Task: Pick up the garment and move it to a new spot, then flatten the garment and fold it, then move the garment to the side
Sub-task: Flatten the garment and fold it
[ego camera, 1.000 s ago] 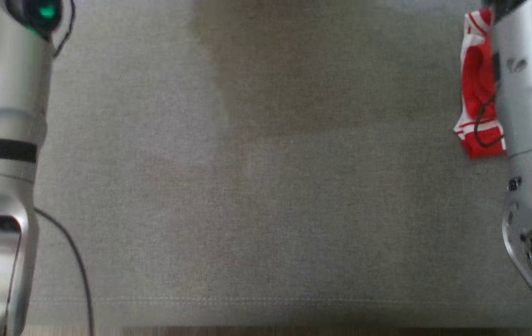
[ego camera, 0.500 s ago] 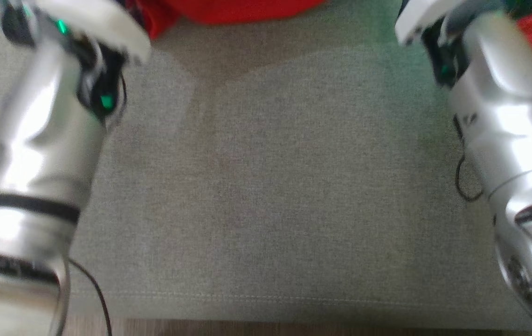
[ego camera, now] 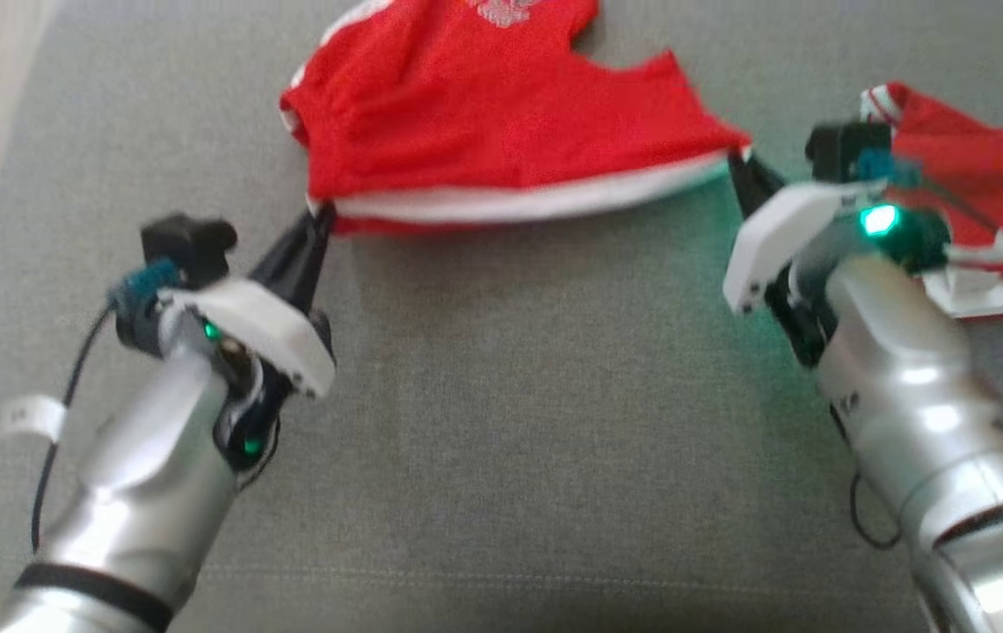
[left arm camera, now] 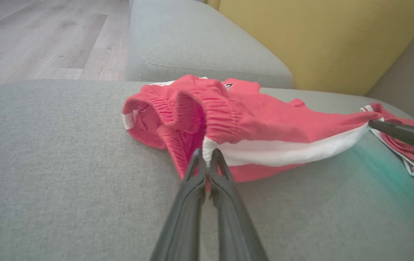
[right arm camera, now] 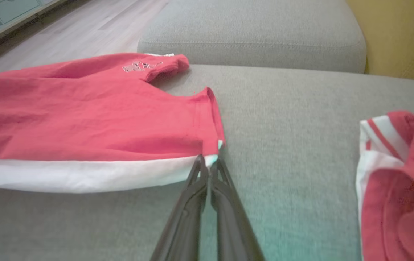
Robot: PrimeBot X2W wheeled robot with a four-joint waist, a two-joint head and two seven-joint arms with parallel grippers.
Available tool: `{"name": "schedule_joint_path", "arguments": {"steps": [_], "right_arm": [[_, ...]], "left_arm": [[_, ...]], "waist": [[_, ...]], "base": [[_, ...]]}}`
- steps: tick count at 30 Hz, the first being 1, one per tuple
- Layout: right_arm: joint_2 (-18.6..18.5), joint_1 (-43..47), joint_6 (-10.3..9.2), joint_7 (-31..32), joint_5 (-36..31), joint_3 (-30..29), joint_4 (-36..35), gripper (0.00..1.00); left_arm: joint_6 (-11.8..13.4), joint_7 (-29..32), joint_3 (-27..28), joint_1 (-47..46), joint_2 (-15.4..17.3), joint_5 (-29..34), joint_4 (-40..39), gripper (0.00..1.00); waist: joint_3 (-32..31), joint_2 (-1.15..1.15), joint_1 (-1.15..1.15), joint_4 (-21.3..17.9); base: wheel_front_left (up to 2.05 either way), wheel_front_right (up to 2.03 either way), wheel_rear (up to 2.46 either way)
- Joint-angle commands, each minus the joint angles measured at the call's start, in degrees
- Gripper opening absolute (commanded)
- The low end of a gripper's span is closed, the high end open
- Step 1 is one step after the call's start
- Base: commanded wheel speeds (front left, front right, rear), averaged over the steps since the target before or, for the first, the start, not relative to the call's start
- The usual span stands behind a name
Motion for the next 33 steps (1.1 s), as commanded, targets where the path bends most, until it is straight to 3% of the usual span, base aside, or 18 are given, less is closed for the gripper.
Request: {"name": "schedule_joint_path", "arguments": {"steps": [1,15,22,33], "right_arm": [[0.4,0.1,0.37,0.1,0.6,1.1,-1.8,0.0],[-6.8,13.5,0.37,11.2,8.0,9.0,-12.6,0.0],[-13.8,20.0,0.37,19.0,12.3,11.3,-24.5,0.0],[-26.4,35.0,0.37,37.2,17.2,5.5,-47.7,0.0]], "left_arm": [[-0.3,-0.4,1.6,-1.2,2.2,0.5,-2.0,0.0],[-0.3,1.0,-3.6,11.7,4.3,1.4,-9.0,0.0],[1.1,3.5,-5.6,17.8,6.7,1.2,-15.6,0.0],[5.7,10.9,-7.5,28.9,14.3,-0.5,-35.3,0.0]], "waist": [[-1.6,0.0,0.0,-0.1],[-7.9,0.0,0.0,-0.3],[-10.2,0.0,0.0,-0.9],[-13.3,0.0,0.0,-1.5]], "base": [[0.0,0.0,0.0],[0.0,0.0,0.0],[0.0,0.0,0.0],[0.0,0.0,0.0]]}}
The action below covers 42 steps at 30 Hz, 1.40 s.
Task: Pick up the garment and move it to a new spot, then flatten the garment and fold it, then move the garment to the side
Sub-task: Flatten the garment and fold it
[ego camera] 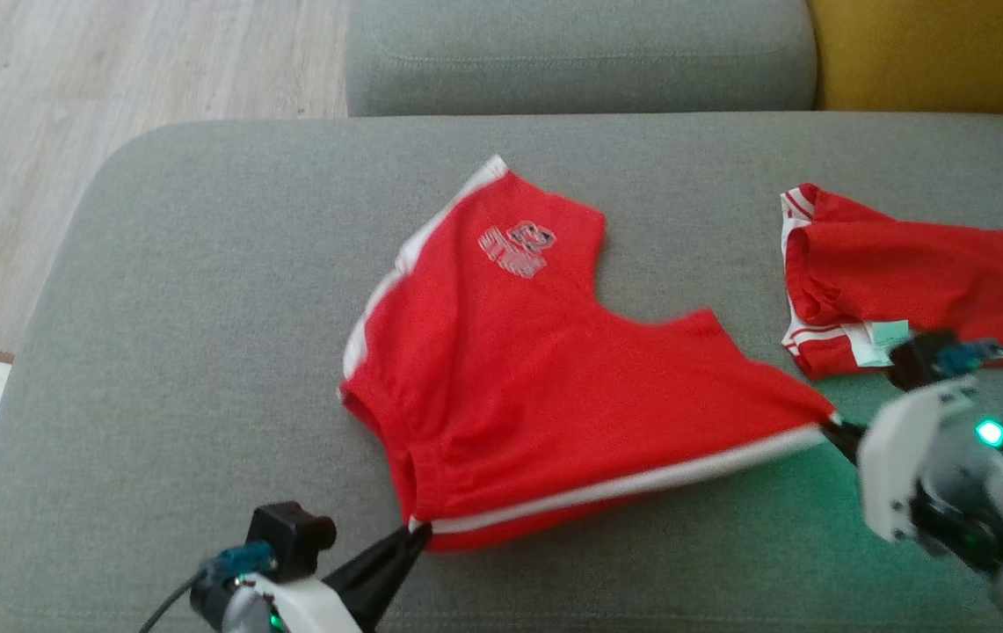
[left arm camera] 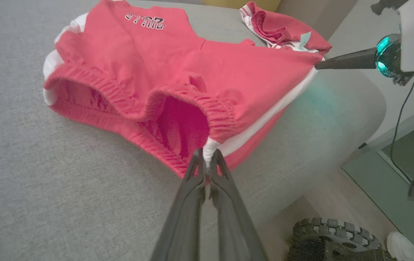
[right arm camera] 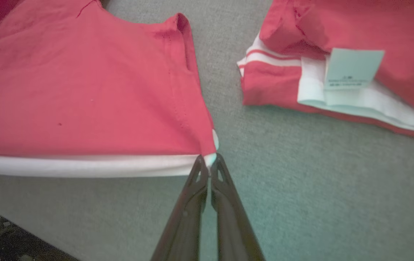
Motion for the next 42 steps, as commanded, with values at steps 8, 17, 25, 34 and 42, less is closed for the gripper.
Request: {"name": "schedule_joint_path", "arguments": {"steps": [8,17,25,34,42], "right_arm": [[-3.5,4.2,0.37,7.8,-3.5,-12.0,-16.7,0.0],[0.4,-4.7,0.37,11.5,-10.2,-13.6,-22.3,0.0],[1.0,-18.8,0.37,10.3,-13.2,-7.6,-16.2,0.0],[2.1,-32.8,0.37,6.6,-14.5,-1.4,-4.5,0.0],[2.8,-39.0,0.37,2.2,-14.4,4.1,4.5,0.0]], "left_arm": [[4.7,2.2,4.6,-1.6,3.6,-1.6,-12.6,0.0],[5.8,1.3,7.7,-6.1,2.0,-2.4,-14.6,0.0],[3.8,-0.2,8.2,-10.7,-0.7,-2.7,-12.8,0.0],[1.2,-1.5,7.7,-17.9,-4.5,-1.9,-6.6,0.0],[-1.0,-2.3,6.7,-23.0,-8.0,-2.0,-0.8,0.0]], "waist": [[0.3,0.0,0.0,1.2],[5.2,0.0,0.0,5.0],[10.9,0.0,0.0,9.7],[17.0,0.0,0.0,14.8],[20.8,0.0,0.0,18.0]], "base": [[0.0,0.0,0.0],[0.0,0.0,0.0],[0.0,0.0,0.0],[0.0,0.0,0.0],[0.0,0.0,0.0]]}}
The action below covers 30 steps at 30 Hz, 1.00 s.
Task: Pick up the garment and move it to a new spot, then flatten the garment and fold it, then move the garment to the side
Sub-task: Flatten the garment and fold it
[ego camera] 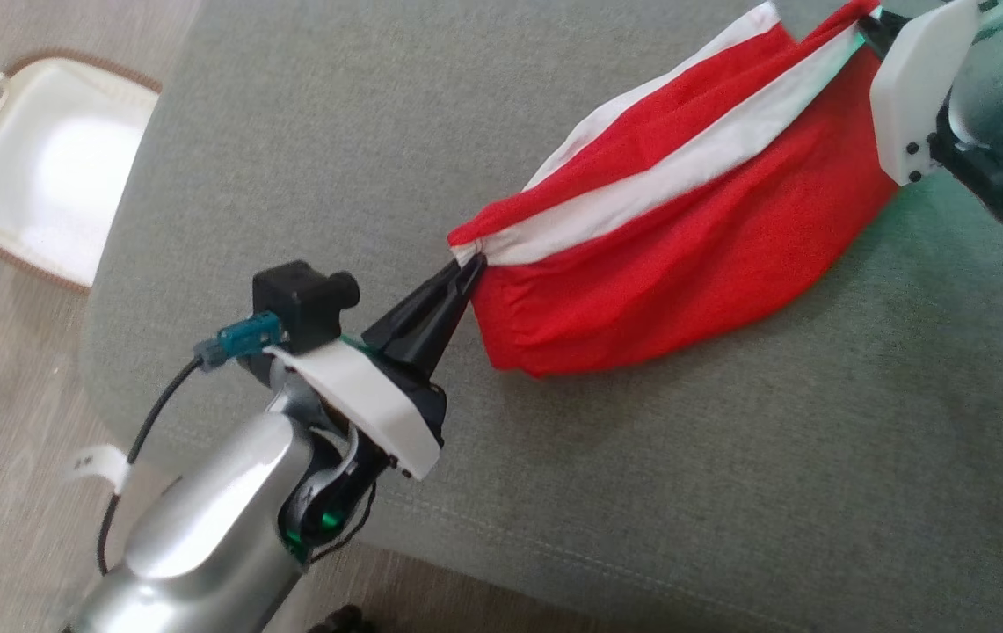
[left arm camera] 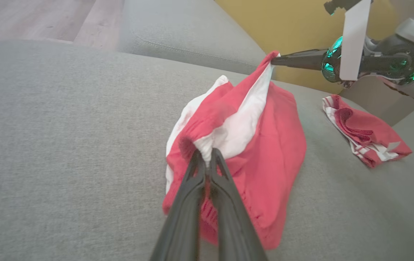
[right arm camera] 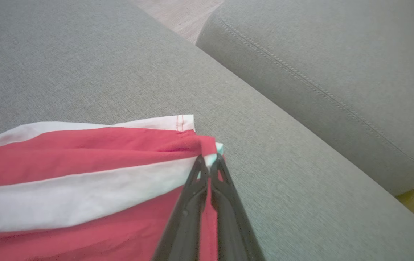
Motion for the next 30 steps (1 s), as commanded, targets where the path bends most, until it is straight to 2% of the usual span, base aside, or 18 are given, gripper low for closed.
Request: {"name": "schedule_joint_path", "arguments": {"steps": [1,17,18,19,20,21,22,23,24,25,30], "right_arm": [[0.8,-2.4,0.37,-1.6,-0.1,1.1,0.2,0.0],[3.6,-10.5,0.37,-11.6,0.2,6.7,14.1,0.0],[3.7,-10.8,0.37,-12.0,0.1,7.3,14.7,0.2],[3.9,-11.0,0.37,-12.5,0.0,7.8,15.3,0.53],[4.1,-11.3,0.37,-13.0,0.2,8.2,15.9,1.0],[4.2,-11.5,0.37,-13.5,0.2,8.5,16.5,1.0],[4.3,-11.8,0.37,-14.2,-0.1,8.9,17.0,1.0],[4.4,-11.9,0.37,-14.7,-0.1,9.2,17.6,1.0],[4.6,-12.0,0.37,-15.3,0.1,9.2,18.1,1.0],[4.7,-11.9,0.37,-16.0,0.4,9.3,18.5,1.0],[5.0,-10.6,0.37,-21.2,2.7,7.4,18.9,1.0]], "left_arm": [[-0.6,-1.0,2.3,-3.1,0.7,0.2,-0.3,0.0],[-2.2,-4.9,0.9,-5.9,-2.6,0.6,7.1,0.0],[-2.3,-5.1,0.8,-6.0,-2.7,0.6,7.4,0.0],[-2.3,-5.2,0.7,-6.1,-2.7,0.8,7.8,0.0],[-2.1,-5.3,0.6,-6.3,-2.7,1.0,8.2,0.0],[-1.7,-5.4,0.6,-6.4,-2.7,1.4,8.6,0.0],[-1.2,-5.5,0.8,-6.5,-2.7,1.5,8.9,0.11],[-0.8,-5.7,1.0,-6.5,-2.8,1.6,9.2,0.47],[-0.3,-5.9,1.1,-6.6,-2.8,1.9,9.5,0.95],[0.1,-6.1,1.2,-6.6,-2.8,2.1,9.7,1.0],[1.7,-7.0,2.0,-6.1,-2.6,2.4,10.2,1.0]], "waist": [[1.8,0.0,0.0,1.5],[4.7,0.0,0.0,4.0],[4.8,0.0,0.0,4.0],[4.8,0.0,0.0,4.0],[4.8,0.0,0.0,3.9],[4.8,0.0,0.0,3.7],[4.8,0.0,0.0,3.5],[4.7,0.0,0.0,3.3],[4.5,0.0,0.0,3.1],[4.2,0.0,0.0,2.8],[1.6,0.0,0.0,1.0]], "base": [[0.0,0.0,0.0],[0.0,0.0,0.0],[0.0,0.0,0.0],[0.0,0.0,0.0],[0.0,0.0,0.0],[0.0,0.0,0.0],[0.0,0.0,0.0],[0.0,0.0,0.0],[0.0,0.0,0.0],[0.0,0.0,0.0],[0.0,0.0,0.0]]}}
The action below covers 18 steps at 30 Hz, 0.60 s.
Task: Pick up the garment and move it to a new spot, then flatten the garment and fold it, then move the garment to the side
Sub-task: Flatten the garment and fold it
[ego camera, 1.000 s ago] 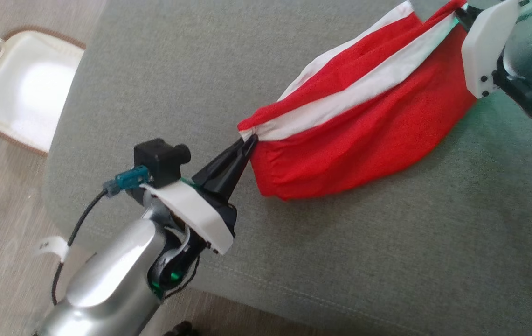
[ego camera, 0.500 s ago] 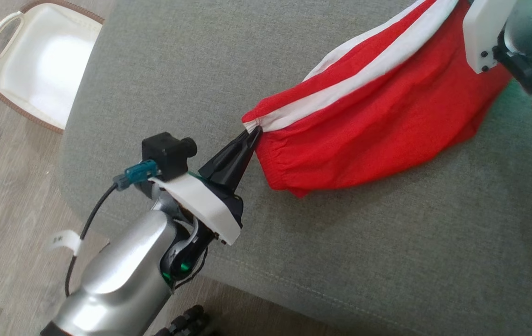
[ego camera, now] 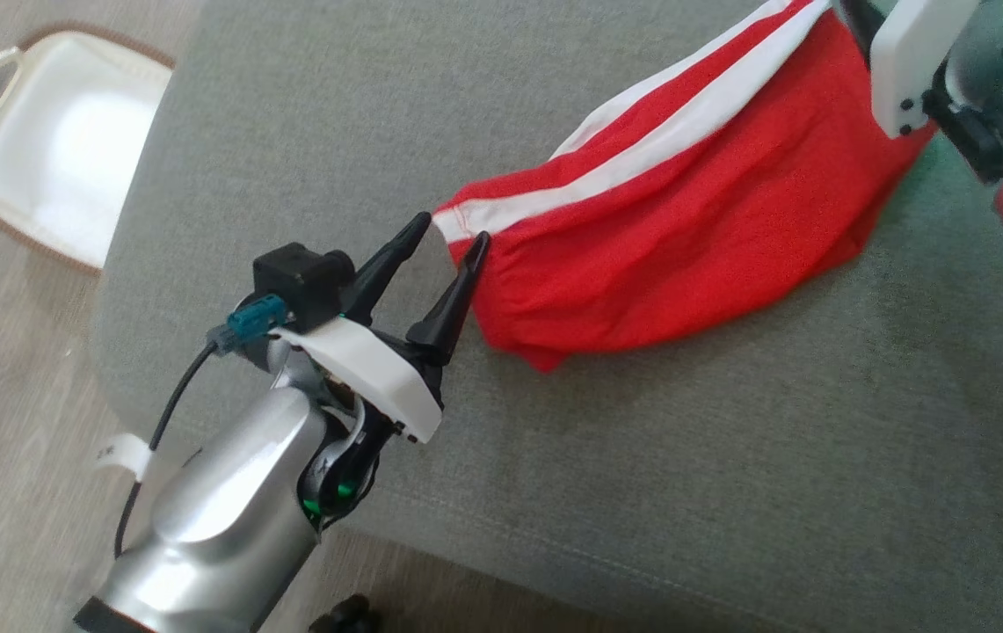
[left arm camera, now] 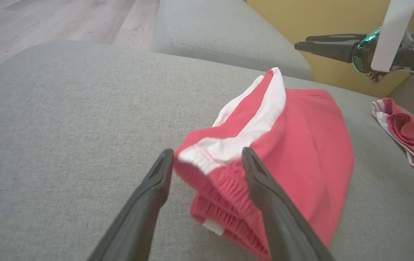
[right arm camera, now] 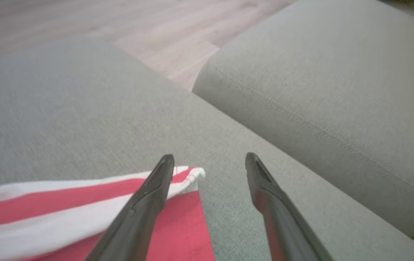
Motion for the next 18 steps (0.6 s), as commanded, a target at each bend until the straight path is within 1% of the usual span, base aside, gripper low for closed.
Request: {"name": "schedule_joint_path", "arguments": {"steps": [1,4,6,9,11,13,15,18], "right_arm": [[1.3,0.5,0.37,-1.5,1.3,-0.8,-2.1,1.0],[0.9,2.4,0.37,-4.2,1.9,-1.0,-4.0,1.0],[0.6,4.6,0.37,-8.5,2.0,-2.3,-6.8,1.0],[0.6,7.9,0.37,-13.9,0.2,-3.5,-10.4,1.0],[1.2,10.7,0.37,-16.6,-0.9,-5.5,-12.7,1.0],[1.8,13.8,0.37,-18.8,-2.6,-8.0,-14.9,1.0],[3.1,17.6,0.37,-19.6,-3.6,-10.9,-17.2,1.0],[4.5,23.3,0.37,-20.9,-7.0,-16.1,-21.9,1.0]], "left_arm": [[0.7,-0.7,2.5,-1.1,1.5,0.3,-1.4,1.0],[1.9,-1.1,3.5,-0.8,2.1,0.3,-2.2,1.0],[3.4,-1.5,5.1,-0.3,3.0,0.2,-3.2,1.0],[6.1,-2.2,8.4,1.0,3.0,-1.1,-4.9,1.0],[7.7,-2.6,10.5,2.2,2.9,-1.5,-6.3,1.0],[8.8,-2.9,10.9,3.1,3.8,0.2,-7.3,1.0],[10.0,-3.0,11.2,4.2,3.8,1.3,-7.9,1.0],[11.1,-3.1,11.7,5.8,3.6,2.4,-8.8,1.0]], "waist": [[-1.6,0.0,0.0,-1.4],[-3.2,0.0,0.0,-3.2],[-5.2,0.0,0.0,-4.9],[-7.2,0.0,0.0,-6.7],[-8.4,0.0,0.0,-7.9],[-9.6,0.0,0.0,-9.0],[-10.7,0.0,0.0,-9.7],[-11.9,0.0,0.0,-10.9]], "base": [[0.0,0.0,0.0],[0.0,0.0,0.0],[0.0,0.0,0.0],[0.0,0.0,0.0],[0.0,0.0,0.0],[0.0,0.0,0.0],[0.0,0.0,0.0],[0.0,0.0,0.0]]}}
